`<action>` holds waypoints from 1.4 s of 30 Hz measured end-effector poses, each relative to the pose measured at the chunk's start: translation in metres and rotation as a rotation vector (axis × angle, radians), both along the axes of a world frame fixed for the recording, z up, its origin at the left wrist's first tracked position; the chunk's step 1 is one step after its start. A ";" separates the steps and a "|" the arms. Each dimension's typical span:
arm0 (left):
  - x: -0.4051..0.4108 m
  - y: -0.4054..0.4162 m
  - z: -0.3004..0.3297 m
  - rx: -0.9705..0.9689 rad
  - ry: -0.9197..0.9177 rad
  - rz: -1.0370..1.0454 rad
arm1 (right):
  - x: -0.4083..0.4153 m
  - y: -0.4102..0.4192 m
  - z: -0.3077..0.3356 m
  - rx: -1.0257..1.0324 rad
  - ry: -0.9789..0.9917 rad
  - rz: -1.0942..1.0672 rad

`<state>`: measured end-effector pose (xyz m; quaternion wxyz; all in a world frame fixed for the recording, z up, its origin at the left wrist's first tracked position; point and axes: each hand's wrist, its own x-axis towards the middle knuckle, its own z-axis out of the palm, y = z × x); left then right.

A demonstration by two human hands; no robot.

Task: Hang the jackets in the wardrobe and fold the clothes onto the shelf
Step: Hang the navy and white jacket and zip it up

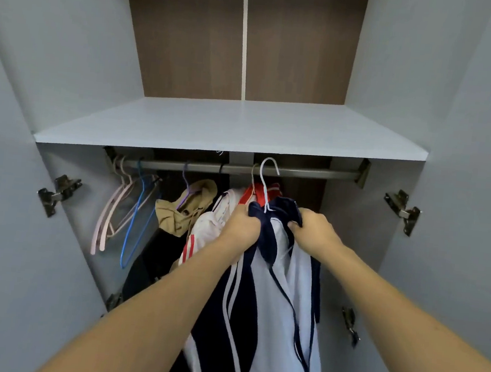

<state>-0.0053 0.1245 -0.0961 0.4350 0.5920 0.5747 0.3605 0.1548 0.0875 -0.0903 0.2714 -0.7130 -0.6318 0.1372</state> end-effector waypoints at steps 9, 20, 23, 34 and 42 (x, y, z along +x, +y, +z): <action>0.058 0.109 -0.007 -0.031 -0.043 -0.019 | 0.029 0.087 -0.017 0.024 -0.003 -0.167; 0.114 0.186 -0.096 0.177 0.097 0.020 | 0.082 0.169 -0.145 0.213 -0.010 -0.222; 0.115 0.189 -0.124 0.338 0.114 0.017 | 0.090 0.180 -0.190 0.317 0.071 -0.206; 0.120 0.177 -0.219 1.287 0.876 0.370 | 0.098 0.218 -0.327 0.567 0.340 -0.365; 0.109 0.161 -0.350 1.341 0.857 0.287 | 0.113 0.206 -0.450 0.595 0.275 -0.402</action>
